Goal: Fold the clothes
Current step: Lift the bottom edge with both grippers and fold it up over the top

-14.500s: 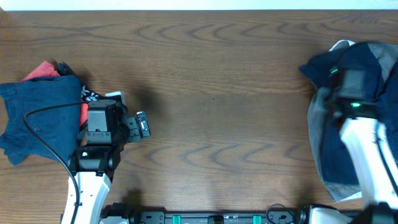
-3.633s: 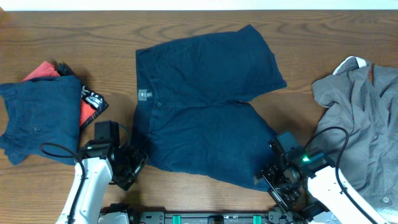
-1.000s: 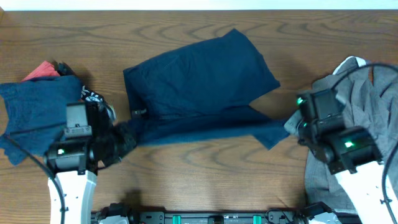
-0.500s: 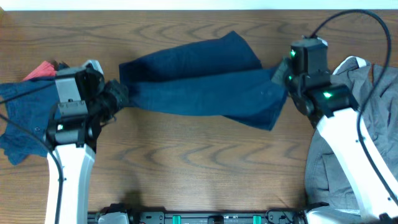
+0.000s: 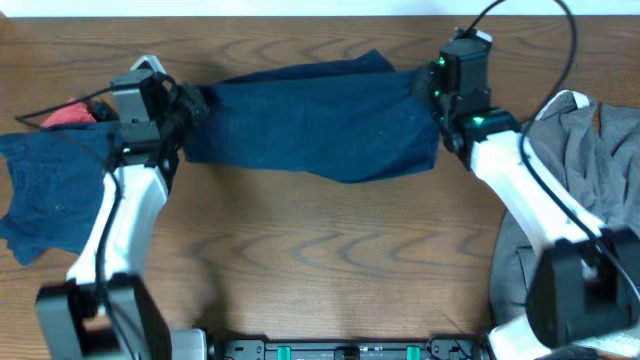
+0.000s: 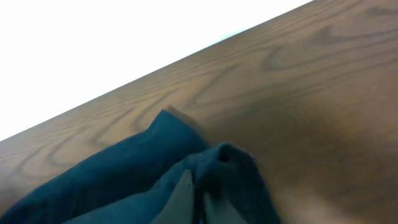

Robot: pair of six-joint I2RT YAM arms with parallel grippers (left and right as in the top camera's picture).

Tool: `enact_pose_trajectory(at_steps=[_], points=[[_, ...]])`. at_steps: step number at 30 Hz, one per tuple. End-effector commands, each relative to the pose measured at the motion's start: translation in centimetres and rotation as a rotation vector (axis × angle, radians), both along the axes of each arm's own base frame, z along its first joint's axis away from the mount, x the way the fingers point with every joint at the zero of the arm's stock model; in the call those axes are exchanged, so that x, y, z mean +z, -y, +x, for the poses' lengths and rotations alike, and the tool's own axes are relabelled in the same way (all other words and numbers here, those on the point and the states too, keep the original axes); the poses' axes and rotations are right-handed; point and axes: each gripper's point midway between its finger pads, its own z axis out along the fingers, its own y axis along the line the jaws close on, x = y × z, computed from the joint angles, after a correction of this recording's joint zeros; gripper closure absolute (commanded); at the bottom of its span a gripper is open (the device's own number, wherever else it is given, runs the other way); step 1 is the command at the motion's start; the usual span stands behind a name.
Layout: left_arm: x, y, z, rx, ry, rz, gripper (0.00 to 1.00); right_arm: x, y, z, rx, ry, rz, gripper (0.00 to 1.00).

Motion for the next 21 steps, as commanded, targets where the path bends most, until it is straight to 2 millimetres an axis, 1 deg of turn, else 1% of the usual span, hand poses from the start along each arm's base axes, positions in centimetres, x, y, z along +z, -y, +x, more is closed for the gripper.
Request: enact_pose_trajectory(at_steps=[1, 2, 3, 4, 5, 6, 7, 10, 11, 12, 15, 16, 19, 20, 21], points=[[-1.7, -3.0, 1.7, 0.107, 0.006, 0.046, 0.76, -1.5, 1.5, 2.1, -0.043, 0.021, -0.035, 0.75], [-2.5, -3.0, 2.0, 0.108, -0.005, 0.044, 0.62, -2.0, 1.2, 2.4, -0.03, 0.021, -0.027, 0.58], [-3.2, -3.0, 2.0, 0.107, -0.02, 0.041, 0.49, -2.6, 0.9, 2.6, -0.017, 0.016, -0.019, 0.48], [-4.1, -2.9, 2.0, 0.1, -0.04, 0.035, 0.4, -3.0, 0.6, 2.6, -0.003, 0.006, -0.012, 0.39], [-4.9, -2.7, 1.8, 0.091, -0.067, 0.027, 0.33, -3.3, 0.3, 2.4, 0.021, -0.009, -0.013, 0.35], [-5.5, -2.6, 1.5, 0.088, -0.091, 0.022, 0.32, -3.6, -0.1, 2.2, 0.048, -0.023, -0.016, 0.34], [-6.1, -2.5, 1.1, 0.086, -0.119, 0.019, 0.3, -3.9, -0.5, 2.0, 0.078, -0.038, -0.018, 0.35], [-7.2, -2.2, 0.0, 0.076, -0.183, 0.013, 0.27, -5.2, -2.4, 0.6, 0.195, -0.11, 0.007, 0.47], [-7.6, -2.1, -0.3, 0.073, -0.203, 0.012, 0.26, -5.8, -3.1, -0.1, 0.236, -0.144, 0.021, 0.51], [-8.1, -2.1, -0.8, 0.071, -0.231, 0.01, 0.26, -6.7, -3.9, -1.2, 0.29, -0.198, 0.037, 0.55], [-8.8, -2.0, -1.6, 0.052, -0.272, 0.027, 0.25, -8.6, -5.2, -3.5, 0.376, -0.3, 0.033, 0.61], [-9.0, -2.0, -1.9, 0.047, -0.286, 0.033, 0.25, -9.5, -5.4, -4.5, 0.405, -0.342, 0.012, 0.63], [-9.7, -2.5, -2.6, 0.05, -0.324, 0.077, 0.25, -12.2, -5.7, -7.2, 0.468, -0.469, -0.05, 0.64], [-9.9, -2.9, -2.9, 0.068, -0.342, 0.094, 0.25, -13.1, -5.6, -7.9, 0.484, -0.505, -0.069, 0.64], [-10.2, -3.4, -3.3, 0.09, -0.363, 0.114, 0.25, -14.3, -5.5, -8.7, 0.493, -0.548, -0.086, 0.6]])
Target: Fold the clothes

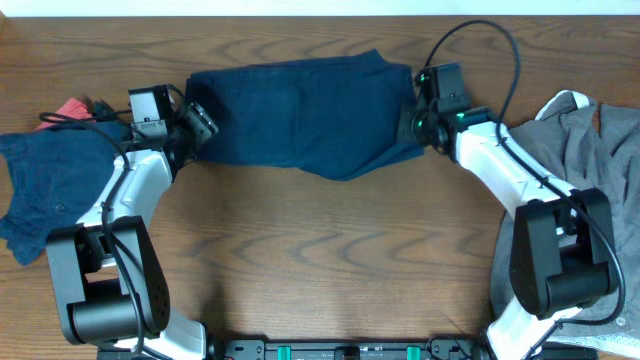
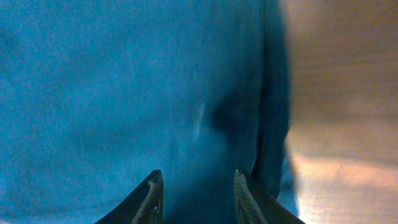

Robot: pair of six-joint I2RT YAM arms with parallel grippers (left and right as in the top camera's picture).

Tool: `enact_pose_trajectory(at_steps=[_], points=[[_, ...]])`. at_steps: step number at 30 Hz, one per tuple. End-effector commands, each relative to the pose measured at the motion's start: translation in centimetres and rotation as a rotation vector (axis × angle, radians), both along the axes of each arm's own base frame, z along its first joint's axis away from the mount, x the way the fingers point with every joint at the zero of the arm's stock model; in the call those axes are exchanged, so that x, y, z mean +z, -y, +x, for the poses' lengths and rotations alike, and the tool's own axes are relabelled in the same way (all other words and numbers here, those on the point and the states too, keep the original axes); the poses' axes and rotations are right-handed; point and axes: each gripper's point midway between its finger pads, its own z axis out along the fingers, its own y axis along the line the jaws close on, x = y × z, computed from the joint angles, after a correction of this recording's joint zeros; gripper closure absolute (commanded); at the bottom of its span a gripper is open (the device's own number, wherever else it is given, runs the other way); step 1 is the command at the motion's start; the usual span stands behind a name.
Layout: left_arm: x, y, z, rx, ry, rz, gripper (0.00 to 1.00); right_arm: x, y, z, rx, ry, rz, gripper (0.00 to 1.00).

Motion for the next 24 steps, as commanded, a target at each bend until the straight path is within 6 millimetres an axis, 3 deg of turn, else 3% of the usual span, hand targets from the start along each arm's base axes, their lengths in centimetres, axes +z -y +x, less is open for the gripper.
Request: enact_pose_trajectory(at_steps=[1, 5, 9, 11, 14, 19, 21, 24], points=[[0.0, -1.6, -0.5, 0.026, -0.029, 0.096, 0.25, -3.6, -1.0, -2.4, 0.129, -0.105, -0.056, 0.59], [-0.5, -1.8, -1.2, 0.033, -0.06, 0.105, 0.25, -7.6, 0.9, -4.0, 0.075, -0.227, -0.143, 0.62], [-1.1, -1.6, -2.0, 0.029, -0.101, 0.1, 0.25, -9.5, 3.5, -4.4, -0.092, -0.283, -0.216, 0.62], [-1.3, -1.5, -2.3, 0.028, -0.116, 0.098, 0.25, -9.5, 4.2, -4.3, -0.141, -0.289, -0.222, 0.62], [-1.6, -1.4, -2.9, 0.027, -0.145, 0.094, 0.25, -9.4, 5.2, -4.8, -0.165, -0.31, -0.242, 0.75], [-2.3, -0.7, -4.3, 0.006, -0.205, 0.057, 0.25, -9.1, 10.6, -9.1, -0.314, -0.471, -0.438, 0.82], [-2.1, 0.3, -4.0, -0.024, -0.188, 0.007, 0.24, -8.7, 12.5, -10.4, -0.335, -0.514, -0.519, 0.89], [-1.4, 1.7, -3.0, -0.093, -0.131, -0.038, 0.23, -7.9, 14.7, -11.6, -0.414, -0.545, -0.598, 0.91]])
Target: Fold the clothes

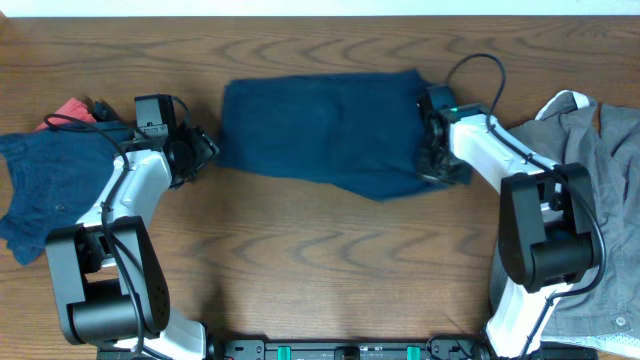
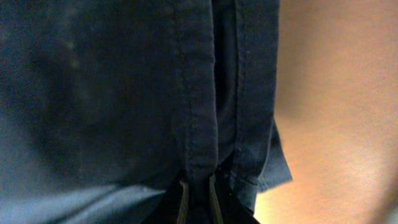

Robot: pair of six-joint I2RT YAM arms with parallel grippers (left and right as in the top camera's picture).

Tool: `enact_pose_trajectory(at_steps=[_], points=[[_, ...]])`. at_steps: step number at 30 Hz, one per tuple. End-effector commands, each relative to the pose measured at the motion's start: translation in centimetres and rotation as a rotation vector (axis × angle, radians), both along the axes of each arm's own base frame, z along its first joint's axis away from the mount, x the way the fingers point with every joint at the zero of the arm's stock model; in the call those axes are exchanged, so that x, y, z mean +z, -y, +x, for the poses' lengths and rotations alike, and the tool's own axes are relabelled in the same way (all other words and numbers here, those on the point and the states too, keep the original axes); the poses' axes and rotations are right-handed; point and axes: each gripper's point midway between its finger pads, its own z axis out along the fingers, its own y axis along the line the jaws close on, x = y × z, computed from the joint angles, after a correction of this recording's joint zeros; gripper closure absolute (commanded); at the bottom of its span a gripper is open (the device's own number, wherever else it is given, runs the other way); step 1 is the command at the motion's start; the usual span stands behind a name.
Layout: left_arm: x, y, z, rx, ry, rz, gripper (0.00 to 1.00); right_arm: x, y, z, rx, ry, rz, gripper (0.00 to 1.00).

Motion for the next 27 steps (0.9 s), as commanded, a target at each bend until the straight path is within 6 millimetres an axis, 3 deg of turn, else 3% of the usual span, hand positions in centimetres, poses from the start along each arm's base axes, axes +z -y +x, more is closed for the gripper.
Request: enact_pose_trajectory(at_steps=[1, 5, 7, 10, 11, 17, 23, 27], points=[[1.3, 2.2, 1.4, -0.121, 0.081, -0.057, 0.23, -1.6, 4.5, -2.3, -0.09, -0.072, -0.186, 0.9], [2.3, 4.3, 2.9, -0.292, 0.169, -0.003, 0.17, 0.3, 4.3, -1.0, -0.103, -0.006, -0.162, 0.86], [2.5, 5.5, 3.2, -0.36, 0.192, 0.021, 0.12, 2.1, 3.9, 0.2, -0.109, 0.059, -0.13, 0.74], [2.5, 7.0, 3.8, -0.437, 0.225, 0.05, 0.09, 5.4, 3.0, 1.8, -0.116, 0.163, -0.07, 0.44], [2.5, 7.3, 4.1, -0.455, 0.237, 0.057, 0.08, 6.6, 2.6, 2.2, -0.111, 0.197, -0.043, 0.39], [0.8, 9.0, 5.1, -0.499, 0.262, 0.01, 0.07, 13.2, -0.3, 3.4, -0.012, 0.38, 0.145, 0.32], [-2.5, 10.6, 4.5, -0.534, 0.208, -0.097, 0.08, 17.9, -0.6, 2.8, 0.004, 0.507, 0.192, 0.25], [-3.6, 12.2, 3.2, -0.572, 0.17, -0.207, 0.26, 18.7, -0.6, 2.7, 0.005, 0.531, 0.196, 0.24]])
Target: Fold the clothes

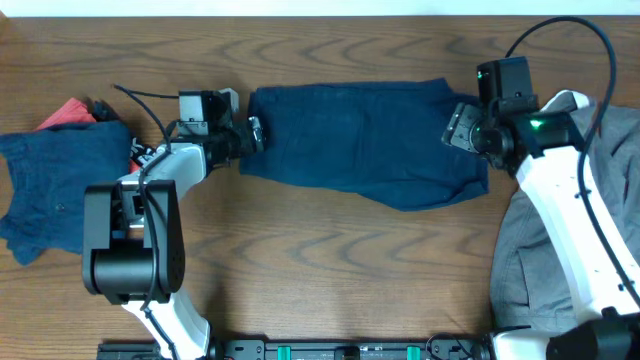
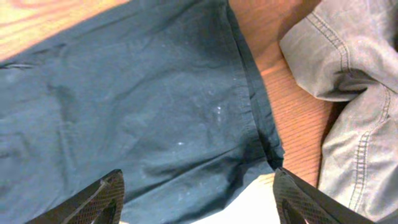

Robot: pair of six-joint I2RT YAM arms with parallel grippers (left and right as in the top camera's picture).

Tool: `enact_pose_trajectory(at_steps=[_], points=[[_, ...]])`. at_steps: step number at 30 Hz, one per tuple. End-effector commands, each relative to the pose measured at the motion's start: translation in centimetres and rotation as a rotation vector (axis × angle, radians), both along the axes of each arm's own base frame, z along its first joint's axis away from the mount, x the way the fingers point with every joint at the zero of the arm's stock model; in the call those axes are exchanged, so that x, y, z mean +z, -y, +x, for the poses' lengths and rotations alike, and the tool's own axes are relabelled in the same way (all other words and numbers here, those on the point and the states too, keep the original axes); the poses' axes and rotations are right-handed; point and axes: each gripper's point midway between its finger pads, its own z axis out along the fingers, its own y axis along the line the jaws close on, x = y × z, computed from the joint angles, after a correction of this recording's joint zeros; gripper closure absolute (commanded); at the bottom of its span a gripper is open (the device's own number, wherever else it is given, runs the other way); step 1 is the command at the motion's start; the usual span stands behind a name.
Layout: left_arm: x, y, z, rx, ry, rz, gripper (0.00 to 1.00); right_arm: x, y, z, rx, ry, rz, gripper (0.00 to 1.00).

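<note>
A dark navy garment (image 1: 365,140) lies flat across the back middle of the wooden table, with creases and one hem along its right side (image 2: 137,106). My right gripper (image 1: 460,128) hovers above that right edge. It is open (image 2: 198,180), its fingers (image 2: 102,199) stand wide apart and hold nothing. My left gripper (image 1: 250,133) lies low at the garment's left edge. The overhead view does not show how its jaws stand.
A crumpled grey garment (image 1: 580,200) fills the right end of the table, just beside the navy one's right hem (image 2: 348,74). A blue garment (image 1: 55,190) and a red item (image 1: 70,112) lie at the far left. The table's far edge (image 1: 320,14) runs close behind.
My right gripper was shut on the garment's right hem; now it is open, higher and farther right. My left gripper has moved right, up to the garment's left edge. The garment lies slightly farther right.
First both grippers held the navy garment stretched between them at the back of the table. Then it lay lower with my right fingers parted over it. Later the right gripper was shut on the right hem and the left stood apart. Now the garment lies flat, the right gripper open.
</note>
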Motion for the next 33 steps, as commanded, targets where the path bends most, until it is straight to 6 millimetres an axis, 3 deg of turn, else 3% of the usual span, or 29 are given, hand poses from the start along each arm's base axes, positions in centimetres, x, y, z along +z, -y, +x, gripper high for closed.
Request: enact_pose_trajectory(at_steps=[1, 6, 7, 9, 12, 14, 22, 28, 33], points=[[-1.4, 1.9, -1.7, -0.065, -0.081, -0.096, 0.32, 0.7, -0.4, 0.1, 0.022, 0.019, 0.018, 0.24], [-1.7, 2.2, -2.8, -0.074, -0.129, -0.116, 0.92, -0.3, -1.7, 0.1, 0.08, -0.02, 0.07, 0.24], [-1.6, 2.2, -2.8, -0.073, -0.13, -0.116, 0.94, -0.7, -2.1, 0.1, 0.097, -0.033, 0.086, 0.25], [-1.3, 2.1, -3.0, -0.054, -0.143, -0.126, 0.94, -1.3, -3.2, 0.0, 0.153, -0.055, 0.116, 0.31], [0.0, 1.9, -3.4, -0.035, -0.155, -0.133, 0.94, -2.4, -4.5, -0.1, 0.205, -0.091, 0.142, 0.74], [1.4, 1.8, -3.9, -0.03, -0.16, -0.134, 0.94, -3.6, -5.6, -0.3, 0.229, -0.132, 0.162, 0.96], [7.8, 1.7, -6.2, -0.03, -0.114, -0.13, 0.94, -10.9, -13.4, -1.7, 0.464, -0.329, 0.296, 0.99], [12.1, 1.7, -7.3, -0.009, -0.047, -0.145, 0.94, -17.0, -22.5, -5.3, 0.705, -0.454, 0.453, 0.99], [15.7, 1.8, -7.9, 0.053, 0.01, -0.201, 0.94, -20.0, -29.7, -8.3, 0.899, -0.455, 0.591, 0.99]])
